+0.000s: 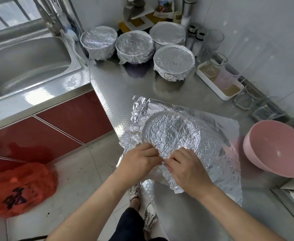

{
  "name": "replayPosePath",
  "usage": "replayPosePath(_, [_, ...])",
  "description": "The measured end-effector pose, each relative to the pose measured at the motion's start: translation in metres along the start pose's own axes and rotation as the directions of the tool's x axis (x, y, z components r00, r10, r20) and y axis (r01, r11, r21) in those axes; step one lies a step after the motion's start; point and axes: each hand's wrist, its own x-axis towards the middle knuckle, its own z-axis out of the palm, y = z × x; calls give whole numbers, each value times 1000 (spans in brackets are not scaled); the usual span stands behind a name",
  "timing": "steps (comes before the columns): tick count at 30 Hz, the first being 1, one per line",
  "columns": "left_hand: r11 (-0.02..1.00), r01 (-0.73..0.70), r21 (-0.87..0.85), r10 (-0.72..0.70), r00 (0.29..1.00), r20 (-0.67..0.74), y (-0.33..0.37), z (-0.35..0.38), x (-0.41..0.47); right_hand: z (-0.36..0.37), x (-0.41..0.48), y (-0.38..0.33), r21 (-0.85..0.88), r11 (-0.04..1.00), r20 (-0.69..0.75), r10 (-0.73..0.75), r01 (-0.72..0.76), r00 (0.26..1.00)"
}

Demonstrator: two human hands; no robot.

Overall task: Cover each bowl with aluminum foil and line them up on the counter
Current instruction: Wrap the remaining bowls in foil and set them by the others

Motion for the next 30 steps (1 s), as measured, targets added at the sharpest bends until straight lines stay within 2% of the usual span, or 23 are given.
replayPosePath(5, [996,71,-47,-69,996,56,-2,2,-2,2,-1,1,40,999,28,23,-24,999])
replayPosePath(8, [966,221,-135,-217,975,45,1,-5,-2,-5,-3,3,135,976,31,166,-169,986])
replayPosePath(12, [822,542,-177,-558,828,-57,-1,-1,12,-11,-2,11,86,898,-6,433,-431,901])
replayPosePath(15, [716,655,-239,-673,740,12,-6,12,22,-8,2,16,67,816,45,573,-575,818])
replayPosePath(17, [664,686,-298,-707,705,46,-6,18,24,-4,6,17,121,771,104,617,-625,780])
replayPosePath(20, [653,704,-278,-730,683,14,0,18,24,-2,9,19,194,713,187,648,-674,739])
replayPosePath(22, [655,723,-219,-741,671,0,4,11,25,-4,11,23,202,706,150,662,-679,734])
replayPosePath(24, [672,729,-133,-738,673,-42,5,1,26,-11,19,29,180,730,37,665,-659,746])
replayPosePath(26, [698,714,-55,-716,691,-99,3,-8,33,-20,35,37,191,747,-47,655,-637,754])
replayPosePath(30, [798,599,-61,-600,780,-177,-12,-8,70,-23,76,51,232,770,-21,615,-594,789])
